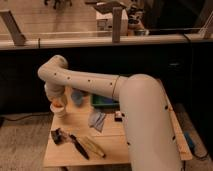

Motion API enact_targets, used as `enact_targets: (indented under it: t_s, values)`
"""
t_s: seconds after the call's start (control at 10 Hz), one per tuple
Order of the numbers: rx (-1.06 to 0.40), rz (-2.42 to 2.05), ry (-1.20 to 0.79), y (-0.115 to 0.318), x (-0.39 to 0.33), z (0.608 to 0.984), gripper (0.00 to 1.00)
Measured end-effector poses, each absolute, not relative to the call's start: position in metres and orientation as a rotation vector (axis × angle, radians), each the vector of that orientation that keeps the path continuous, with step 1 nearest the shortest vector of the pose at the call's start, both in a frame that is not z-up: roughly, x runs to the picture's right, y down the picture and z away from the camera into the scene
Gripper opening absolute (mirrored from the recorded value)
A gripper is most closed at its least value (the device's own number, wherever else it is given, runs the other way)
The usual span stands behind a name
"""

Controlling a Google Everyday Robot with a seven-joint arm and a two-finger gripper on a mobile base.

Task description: Place apple in paper cup

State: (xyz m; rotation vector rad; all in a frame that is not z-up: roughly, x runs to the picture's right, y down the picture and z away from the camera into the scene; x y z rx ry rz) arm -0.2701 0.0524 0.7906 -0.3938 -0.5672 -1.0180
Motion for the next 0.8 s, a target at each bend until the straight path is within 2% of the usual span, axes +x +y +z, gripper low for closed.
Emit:
enact_targets:
  t_s: [0.1, 0.2, 0.8]
  values:
    - [-0.395, -1.021, -0.567, 0.0521, -0.2708, 0.7913, 0.77]
    - [-0.395, -1.022, -0.568, 0.0523, -0.2717, 0.7918, 0.8]
    - [-0.388, -1.024, -0.576, 0.0553, -0.2726, 0.7925, 0.8]
